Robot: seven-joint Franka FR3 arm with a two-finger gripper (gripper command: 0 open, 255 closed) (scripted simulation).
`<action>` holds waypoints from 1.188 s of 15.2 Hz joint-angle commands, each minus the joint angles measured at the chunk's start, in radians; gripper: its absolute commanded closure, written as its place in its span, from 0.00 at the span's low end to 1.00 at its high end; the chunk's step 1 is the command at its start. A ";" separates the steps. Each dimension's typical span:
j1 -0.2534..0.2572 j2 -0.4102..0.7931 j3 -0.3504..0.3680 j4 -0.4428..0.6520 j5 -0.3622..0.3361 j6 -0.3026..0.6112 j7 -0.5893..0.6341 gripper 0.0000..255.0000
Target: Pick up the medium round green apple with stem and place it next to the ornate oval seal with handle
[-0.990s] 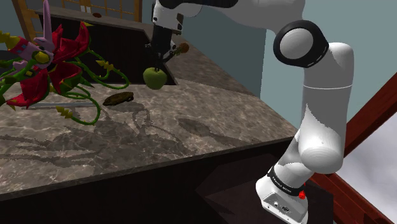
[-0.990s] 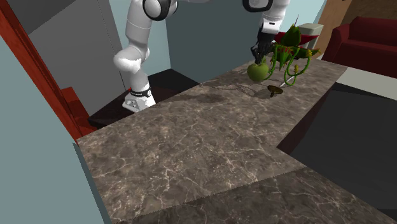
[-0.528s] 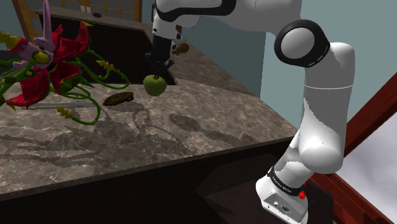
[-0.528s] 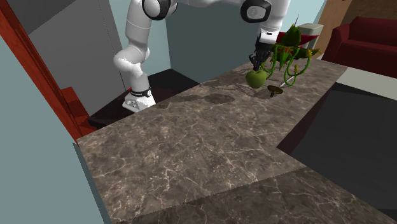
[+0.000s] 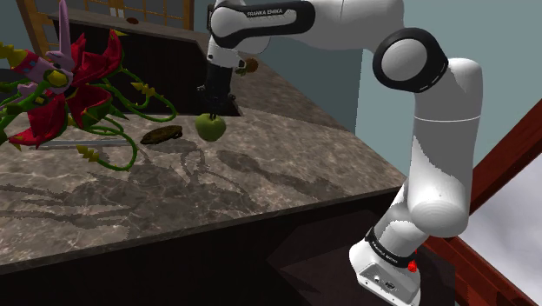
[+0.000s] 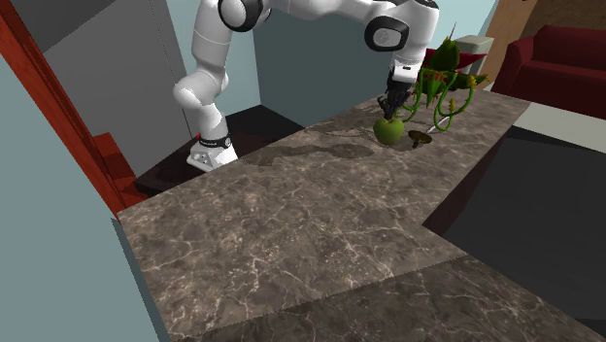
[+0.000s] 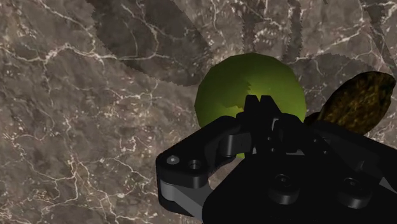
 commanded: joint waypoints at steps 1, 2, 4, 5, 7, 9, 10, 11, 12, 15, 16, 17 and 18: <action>0.000 0.007 0.000 -0.015 0.001 0.023 -0.003 1.00; 0.000 0.010 0.000 -0.024 0.001 0.035 -0.005 1.00; 0.001 0.017 0.000 -0.041 0.002 0.058 -0.008 1.00; 0.001 0.016 0.000 -0.041 0.002 0.058 -0.009 1.00; 0.001 0.016 0.000 -0.041 0.002 0.058 -0.008 1.00; 0.001 0.017 0.000 -0.041 0.002 0.058 -0.008 1.00; 0.001 0.017 0.000 -0.041 0.002 0.058 -0.008 1.00; 0.001 0.017 0.000 -0.041 0.002 0.058 -0.008 1.00; 0.001 0.017 0.000 -0.041 0.002 0.058 -0.008 1.00; 0.001 0.017 0.000 -0.041 0.002 0.058 -0.009 0.00; 0.001 0.017 0.000 -0.041 0.002 0.058 -0.009 0.00; 0.001 0.016 0.000 -0.041 0.002 0.058 -0.009 0.00; 0.001 0.016 0.000 -0.041 0.002 0.058 -0.009 0.00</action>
